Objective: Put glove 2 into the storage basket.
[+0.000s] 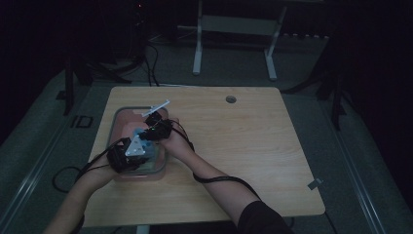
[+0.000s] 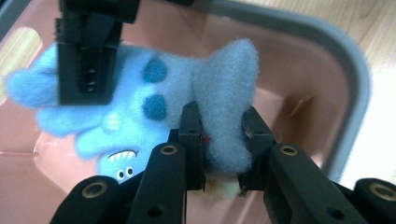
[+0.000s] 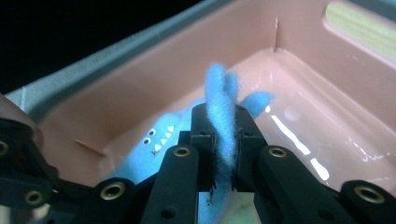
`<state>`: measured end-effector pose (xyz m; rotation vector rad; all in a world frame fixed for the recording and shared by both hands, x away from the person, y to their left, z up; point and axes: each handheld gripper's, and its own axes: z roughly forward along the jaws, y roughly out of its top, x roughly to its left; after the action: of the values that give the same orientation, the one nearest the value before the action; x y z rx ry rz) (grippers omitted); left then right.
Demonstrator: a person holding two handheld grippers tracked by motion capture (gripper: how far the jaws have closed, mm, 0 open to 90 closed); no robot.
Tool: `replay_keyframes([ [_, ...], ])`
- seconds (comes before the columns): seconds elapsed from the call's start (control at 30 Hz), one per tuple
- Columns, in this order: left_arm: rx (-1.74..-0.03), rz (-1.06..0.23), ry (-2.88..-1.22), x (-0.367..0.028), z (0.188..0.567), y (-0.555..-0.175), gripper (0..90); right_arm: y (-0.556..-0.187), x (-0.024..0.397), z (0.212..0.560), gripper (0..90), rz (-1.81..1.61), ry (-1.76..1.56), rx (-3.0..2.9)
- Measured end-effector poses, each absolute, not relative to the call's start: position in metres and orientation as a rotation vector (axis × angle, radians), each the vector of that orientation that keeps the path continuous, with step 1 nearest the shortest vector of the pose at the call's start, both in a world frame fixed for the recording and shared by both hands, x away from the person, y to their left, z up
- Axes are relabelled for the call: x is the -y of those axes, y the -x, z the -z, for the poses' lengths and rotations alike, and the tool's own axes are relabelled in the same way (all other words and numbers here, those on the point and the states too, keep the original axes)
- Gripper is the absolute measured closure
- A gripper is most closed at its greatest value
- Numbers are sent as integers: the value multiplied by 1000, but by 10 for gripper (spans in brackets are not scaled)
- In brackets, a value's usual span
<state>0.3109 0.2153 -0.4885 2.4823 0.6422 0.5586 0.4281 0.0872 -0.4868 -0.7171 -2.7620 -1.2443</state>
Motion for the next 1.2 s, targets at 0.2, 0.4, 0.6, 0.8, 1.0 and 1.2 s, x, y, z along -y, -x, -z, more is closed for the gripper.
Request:
replay_keyframes([
  [0.2,-660,-522,-2495,-214,496,-318,748,-433,-89,496,804,1196,723,2788],
  [0.4,-679,-485,-2509,-213,497,-323,686,-434,-88,492,691,1224,720,2818],
  [0.6,-724,-517,-2488,-213,496,-323,555,-436,-78,484,614,1239,703,2822],
  [0.8,-786,-533,-2457,-211,484,-322,318,-432,-64,469,495,1280,660,2811],
  [1.0,-814,-556,-2396,-211,467,-317,139,-428,-45,452,365,1324,634,2764],
  [1.2,-785,-576,-2360,-196,458,-313,63,-417,-24,441,201,1363,550,2743],
])
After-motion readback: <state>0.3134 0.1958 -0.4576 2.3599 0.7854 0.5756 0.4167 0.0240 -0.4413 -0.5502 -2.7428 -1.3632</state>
